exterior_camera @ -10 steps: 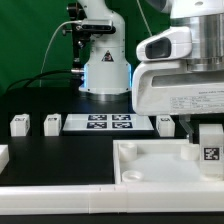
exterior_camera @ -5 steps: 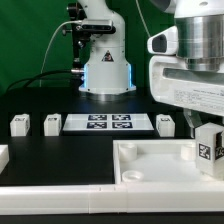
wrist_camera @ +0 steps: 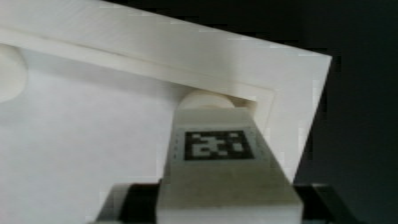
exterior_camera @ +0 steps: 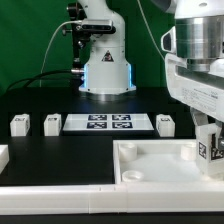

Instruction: Assemble one leg

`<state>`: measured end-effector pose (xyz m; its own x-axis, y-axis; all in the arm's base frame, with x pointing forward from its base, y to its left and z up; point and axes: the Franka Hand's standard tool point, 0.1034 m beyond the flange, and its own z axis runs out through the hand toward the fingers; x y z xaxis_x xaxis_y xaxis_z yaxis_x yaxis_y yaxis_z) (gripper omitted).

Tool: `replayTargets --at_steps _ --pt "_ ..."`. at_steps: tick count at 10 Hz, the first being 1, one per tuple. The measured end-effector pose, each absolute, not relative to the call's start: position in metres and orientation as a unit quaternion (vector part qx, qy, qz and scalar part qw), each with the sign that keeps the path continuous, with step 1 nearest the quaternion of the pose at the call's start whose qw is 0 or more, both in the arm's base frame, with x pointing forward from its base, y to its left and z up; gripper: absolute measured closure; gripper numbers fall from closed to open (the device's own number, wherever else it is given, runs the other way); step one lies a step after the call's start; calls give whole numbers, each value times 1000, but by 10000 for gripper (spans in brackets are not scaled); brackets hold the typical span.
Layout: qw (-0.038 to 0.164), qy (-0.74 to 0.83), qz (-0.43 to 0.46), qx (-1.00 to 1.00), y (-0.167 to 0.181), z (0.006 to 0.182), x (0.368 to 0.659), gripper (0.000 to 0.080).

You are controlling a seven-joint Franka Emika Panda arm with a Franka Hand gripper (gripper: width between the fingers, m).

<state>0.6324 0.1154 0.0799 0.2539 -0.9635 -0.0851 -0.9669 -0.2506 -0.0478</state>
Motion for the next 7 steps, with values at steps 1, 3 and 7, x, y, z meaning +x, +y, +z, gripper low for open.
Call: replayTargets --at_steps 1,3,7 --pt "45 609 19 -791 117 80 632 447" --pt "45 603 19 -796 120 79 632 172" --pt "45 472 12 -880 125 77 630 153"
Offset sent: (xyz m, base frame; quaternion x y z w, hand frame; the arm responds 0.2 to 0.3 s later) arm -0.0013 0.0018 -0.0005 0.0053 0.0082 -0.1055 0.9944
